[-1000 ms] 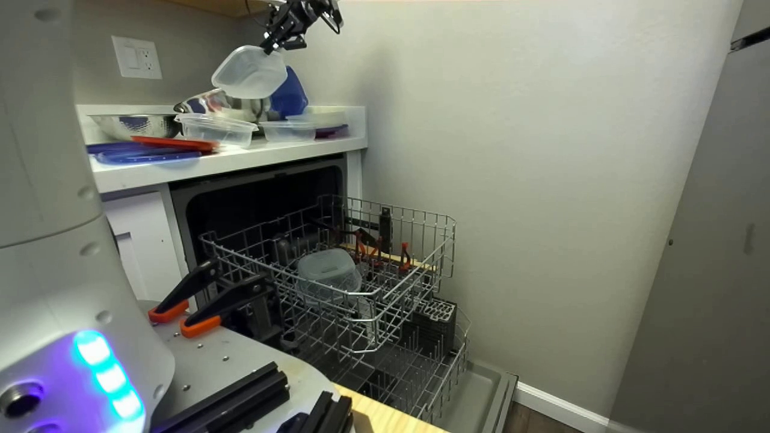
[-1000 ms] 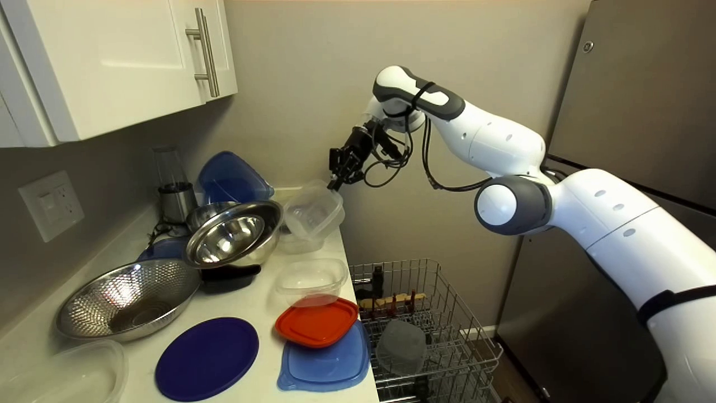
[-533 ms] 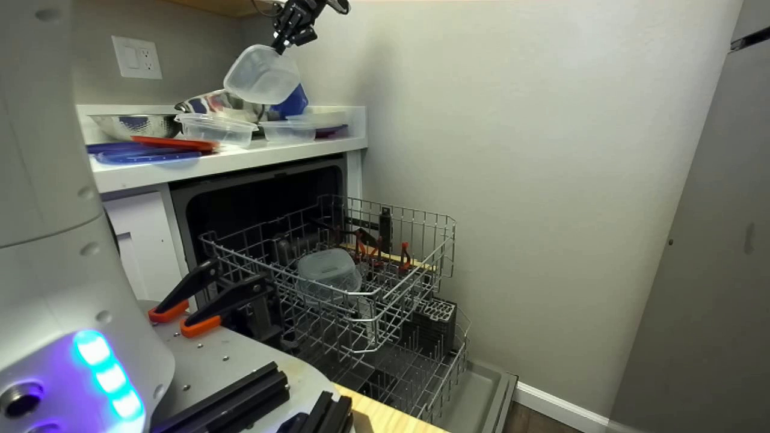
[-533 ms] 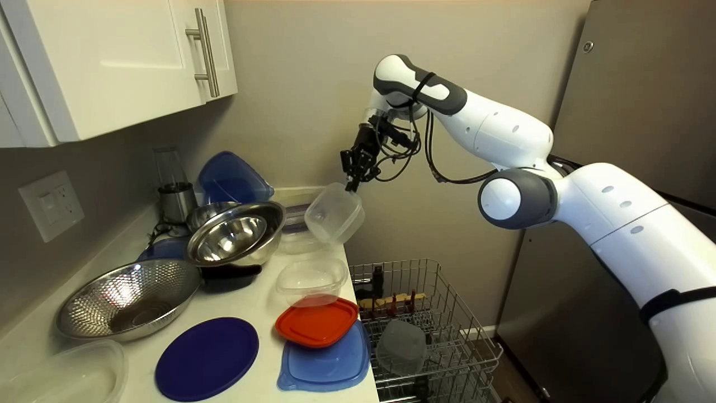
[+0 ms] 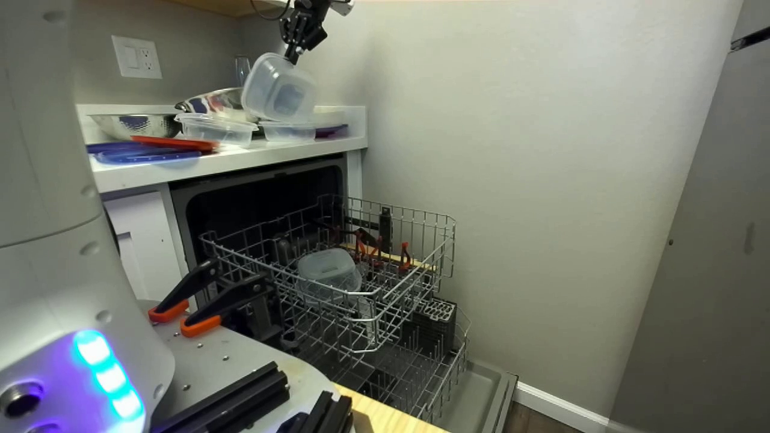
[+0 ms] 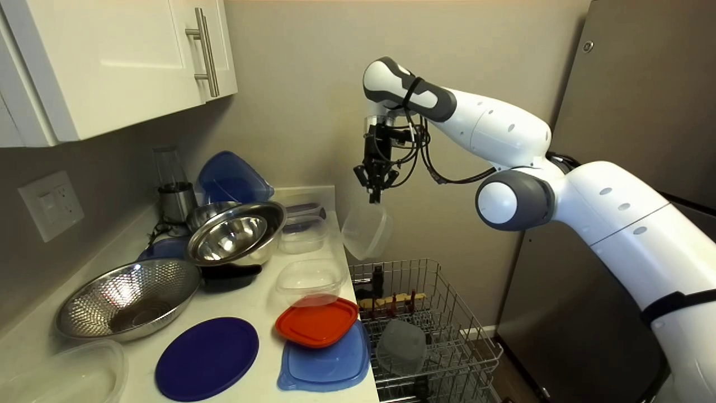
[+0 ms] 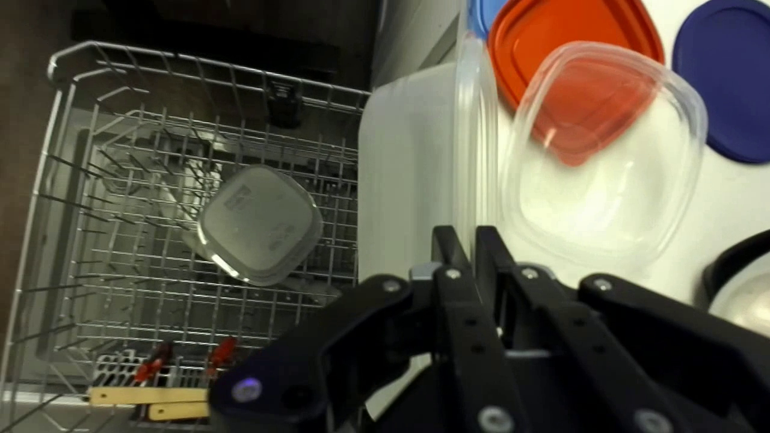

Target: Lift the lunch box on top and put it on the dish rack in the dishwasher

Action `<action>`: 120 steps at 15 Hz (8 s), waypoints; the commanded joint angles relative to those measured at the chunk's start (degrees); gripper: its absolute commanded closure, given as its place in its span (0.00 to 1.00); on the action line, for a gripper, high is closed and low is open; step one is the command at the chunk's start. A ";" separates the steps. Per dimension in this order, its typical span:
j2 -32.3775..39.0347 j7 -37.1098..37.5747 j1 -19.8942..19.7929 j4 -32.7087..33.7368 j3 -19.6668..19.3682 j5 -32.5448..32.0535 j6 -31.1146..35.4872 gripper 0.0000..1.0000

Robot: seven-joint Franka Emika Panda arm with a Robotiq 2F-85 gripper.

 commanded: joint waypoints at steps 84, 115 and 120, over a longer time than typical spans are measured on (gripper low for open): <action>27.80 33.99 -10.71 -5.73 -11.73 -5.94 -6.38 0.99; 28.71 32.93 -10.09 -7.22 -10.04 -6.15 -9.52 0.00; 28.57 33.25 -9.36 -1.78 -8.88 -6.03 -9.88 0.00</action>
